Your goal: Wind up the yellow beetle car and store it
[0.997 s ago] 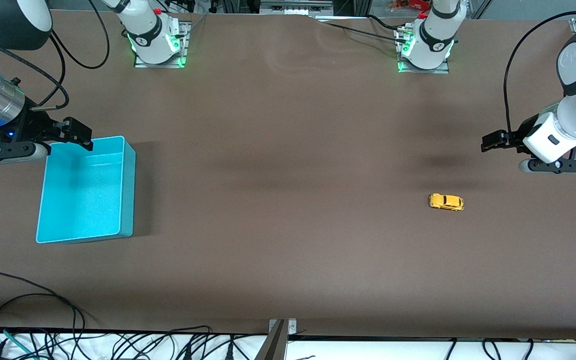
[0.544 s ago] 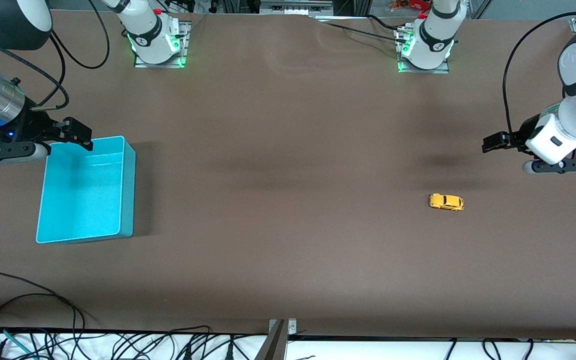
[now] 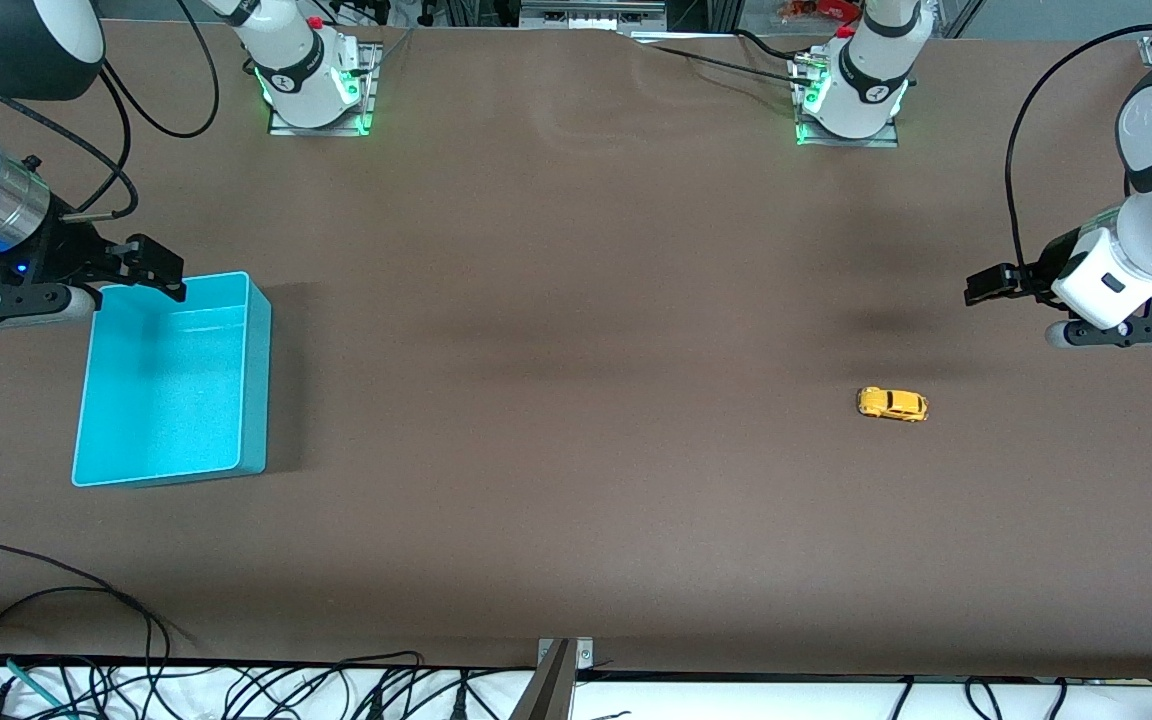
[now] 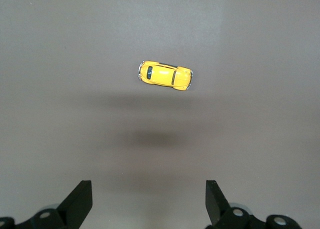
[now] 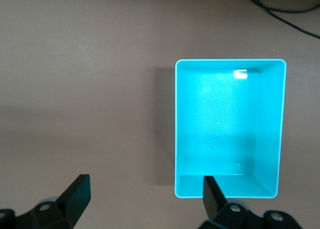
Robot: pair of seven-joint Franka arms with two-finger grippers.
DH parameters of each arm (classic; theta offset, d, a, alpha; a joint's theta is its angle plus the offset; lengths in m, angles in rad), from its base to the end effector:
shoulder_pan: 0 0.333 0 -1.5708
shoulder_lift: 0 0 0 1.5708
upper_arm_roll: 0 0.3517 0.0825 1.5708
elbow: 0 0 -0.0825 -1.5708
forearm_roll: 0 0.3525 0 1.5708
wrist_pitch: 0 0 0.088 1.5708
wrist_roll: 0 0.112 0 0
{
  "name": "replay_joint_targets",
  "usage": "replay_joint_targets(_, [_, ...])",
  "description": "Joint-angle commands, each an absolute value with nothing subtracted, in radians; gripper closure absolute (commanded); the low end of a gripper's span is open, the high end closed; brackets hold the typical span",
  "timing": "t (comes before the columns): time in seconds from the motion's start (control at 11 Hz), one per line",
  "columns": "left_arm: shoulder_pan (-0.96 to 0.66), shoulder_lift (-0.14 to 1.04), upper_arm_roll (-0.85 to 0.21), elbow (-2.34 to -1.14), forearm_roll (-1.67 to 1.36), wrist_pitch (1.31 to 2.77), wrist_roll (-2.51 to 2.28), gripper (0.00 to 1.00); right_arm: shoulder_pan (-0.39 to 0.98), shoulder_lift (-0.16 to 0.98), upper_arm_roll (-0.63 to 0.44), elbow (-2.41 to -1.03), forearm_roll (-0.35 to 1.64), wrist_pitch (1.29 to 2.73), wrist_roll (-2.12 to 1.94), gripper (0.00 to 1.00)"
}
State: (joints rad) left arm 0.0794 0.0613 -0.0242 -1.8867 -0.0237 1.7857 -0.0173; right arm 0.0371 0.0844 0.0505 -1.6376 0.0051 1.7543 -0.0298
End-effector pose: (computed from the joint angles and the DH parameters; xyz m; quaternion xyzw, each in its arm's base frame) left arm 0.5300 0.0274 0.5011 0.9959 0.0395 -0.0808 0.0136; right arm 0.5622 0.0486 0.5959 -0.9982 -0.0581 -0.0161 0.0051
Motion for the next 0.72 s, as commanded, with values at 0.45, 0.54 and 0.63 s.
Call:
replay_joint_targets(0.45, [0.084,0.060,-0.023,-1.885,-0.026,1.773,-0.026,0.00,0.015,0.092,0.054,-1.620,0.009,1.752,-0.028,0.00])
replay_joint_targets(0.54, [0.084,0.060,-0.023,-1.887,-0.026,1.773,-0.026,0.00,0.014,0.092,0.054,-1.620,0.011,1.752,-0.029,0.00])
replay_joint_targets(0.63, [0.084,0.060,-0.023,-1.887,-0.026,1.775,-0.028,0.00,0.014,0.094,0.054,-1.620,0.012,1.752,-0.028,0.00])
